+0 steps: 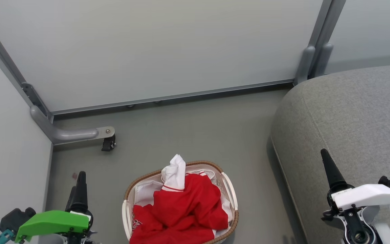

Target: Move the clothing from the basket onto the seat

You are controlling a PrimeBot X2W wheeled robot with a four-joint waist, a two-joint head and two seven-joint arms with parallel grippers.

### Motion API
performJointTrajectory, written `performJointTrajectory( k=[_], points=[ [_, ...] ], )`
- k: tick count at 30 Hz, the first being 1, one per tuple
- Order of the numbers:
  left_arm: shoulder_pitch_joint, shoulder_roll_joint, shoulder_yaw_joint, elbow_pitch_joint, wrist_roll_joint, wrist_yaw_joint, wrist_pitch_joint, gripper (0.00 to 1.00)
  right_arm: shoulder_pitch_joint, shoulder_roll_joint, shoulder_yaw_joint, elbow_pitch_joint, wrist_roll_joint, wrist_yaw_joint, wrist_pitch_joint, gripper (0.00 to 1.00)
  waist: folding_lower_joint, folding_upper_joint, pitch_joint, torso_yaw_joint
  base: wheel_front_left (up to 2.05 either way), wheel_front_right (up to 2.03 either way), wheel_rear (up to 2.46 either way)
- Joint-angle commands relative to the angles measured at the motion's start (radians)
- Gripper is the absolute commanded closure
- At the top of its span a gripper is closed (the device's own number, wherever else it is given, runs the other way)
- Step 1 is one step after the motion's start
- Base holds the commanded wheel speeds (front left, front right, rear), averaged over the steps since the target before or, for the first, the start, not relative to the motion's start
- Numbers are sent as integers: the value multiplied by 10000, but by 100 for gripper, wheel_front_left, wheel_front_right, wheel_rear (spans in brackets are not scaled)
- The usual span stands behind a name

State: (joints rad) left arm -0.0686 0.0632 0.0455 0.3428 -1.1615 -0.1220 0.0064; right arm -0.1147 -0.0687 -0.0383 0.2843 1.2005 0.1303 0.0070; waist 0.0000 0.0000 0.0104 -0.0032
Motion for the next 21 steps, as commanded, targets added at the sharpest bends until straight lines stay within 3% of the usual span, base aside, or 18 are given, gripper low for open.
performJointTrajectory(
  k=[1,21],
  points=[
    [-292,159,-90,-102,509,44,-118,0,-283,-110,76,-133,-449,3,-111,0,0,0,4,-2,0,0,0],
    [-328,497,-840,287,3696,357,-846,0,-680,-226,605,191,-3863,4,-843,0,0,0,38,-31,0,0,0]
  ],
)
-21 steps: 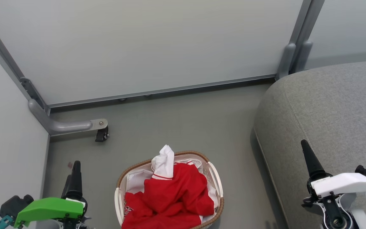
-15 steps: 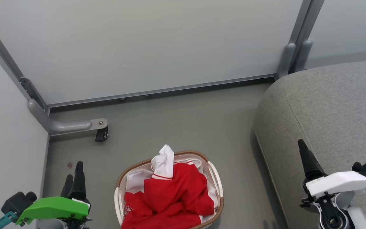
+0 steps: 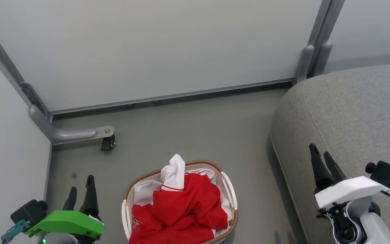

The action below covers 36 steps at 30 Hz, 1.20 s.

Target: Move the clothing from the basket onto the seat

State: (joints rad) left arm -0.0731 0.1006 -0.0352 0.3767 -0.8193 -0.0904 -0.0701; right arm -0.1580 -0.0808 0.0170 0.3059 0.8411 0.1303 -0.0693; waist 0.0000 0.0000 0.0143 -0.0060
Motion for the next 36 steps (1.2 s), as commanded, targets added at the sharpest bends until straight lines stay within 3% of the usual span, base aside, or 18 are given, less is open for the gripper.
performJointTrajectory(
  k=[1,16,27,36],
  points=[
    [-277,126,-58,-30,378,46,-112,0,-249,-112,84,48,-384,4,-113,0,0,0,-5,-4,0,0,0],
    [-60,207,-314,110,2139,186,-569,0,-247,-181,420,499,-2375,5,-572,0,0,0,-61,-32,0,0,0],
    [-75,262,-403,-407,3390,290,-860,0,-363,-34,245,-299,-3969,4,-858,0,0,0,-51,-38,0,0,0],
    [-12,175,-351,-663,4286,406,-1081,0,-351,63,235,-55,-5015,4,-1090,0,0,0,-41,-48,0,0,0]
  ],
)
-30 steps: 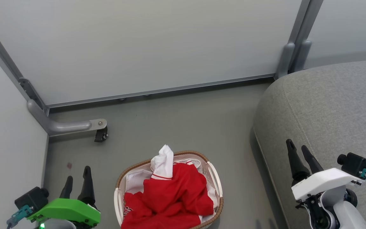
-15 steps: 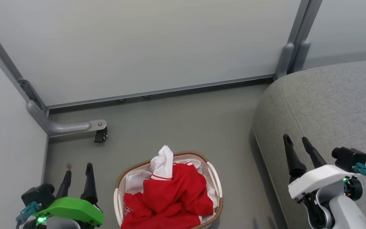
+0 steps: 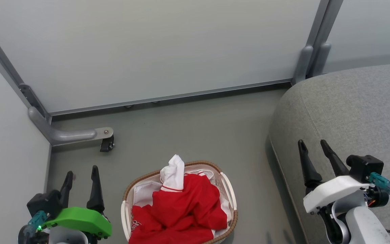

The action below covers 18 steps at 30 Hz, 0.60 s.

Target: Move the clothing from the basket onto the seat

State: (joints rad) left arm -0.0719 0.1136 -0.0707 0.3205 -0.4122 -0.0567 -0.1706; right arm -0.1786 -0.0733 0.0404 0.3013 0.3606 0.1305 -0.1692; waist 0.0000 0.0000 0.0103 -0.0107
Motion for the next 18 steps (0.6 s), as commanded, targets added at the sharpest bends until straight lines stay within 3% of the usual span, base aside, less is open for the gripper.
performJointTrajectory(
  k=[1,18],
  points=[
    [-3,22,16,-108,292,78,-92,0,-138,-2,2,49,-299,3,-118,0,0,0,-1,-2,0,0,0],
    [432,-418,278,512,1411,-298,-479,0,52,99,-141,732,-1784,2,-483,0,0,0,-68,-49,0,0,0]
  ],
)
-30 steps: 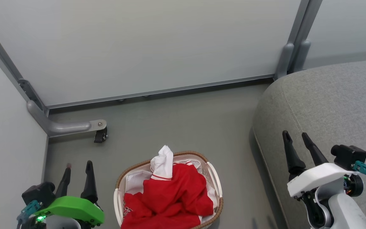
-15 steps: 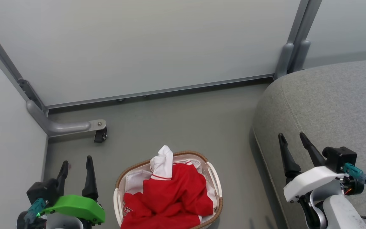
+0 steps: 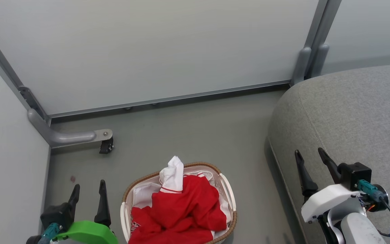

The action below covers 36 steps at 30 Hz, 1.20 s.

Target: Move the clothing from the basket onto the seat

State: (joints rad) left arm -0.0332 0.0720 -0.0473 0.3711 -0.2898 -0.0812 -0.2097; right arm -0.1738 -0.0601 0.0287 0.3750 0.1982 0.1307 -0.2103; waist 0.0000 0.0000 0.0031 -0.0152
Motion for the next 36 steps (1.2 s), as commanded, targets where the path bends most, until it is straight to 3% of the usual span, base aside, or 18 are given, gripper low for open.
performJointTrajectory(
  k=[1,14,27,36],
  points=[
    [41,-27,84,58,247,-74,-95,0,-22,-24,-31,16,-248,0,-94,0,0,0,17,-13,0,0,0],
    [-412,-175,-88,731,1037,-388,-342,0,-415,43,31,-115,-1279,0,-340,0,0,0,725,-299,0,0,0],
    [-2455,-4,-835,1727,1645,-505,-578,0,-1650,71,200,-1067,-1924,-1,-570,0,0,0,3439,-968,0,0,0],
    [-4109,433,-1612,2636,1016,-510,-553,0,-2489,79,397,-1799,-1517,-1,-564,0,0,0,5274,-1349,0,0,0]
  ],
)
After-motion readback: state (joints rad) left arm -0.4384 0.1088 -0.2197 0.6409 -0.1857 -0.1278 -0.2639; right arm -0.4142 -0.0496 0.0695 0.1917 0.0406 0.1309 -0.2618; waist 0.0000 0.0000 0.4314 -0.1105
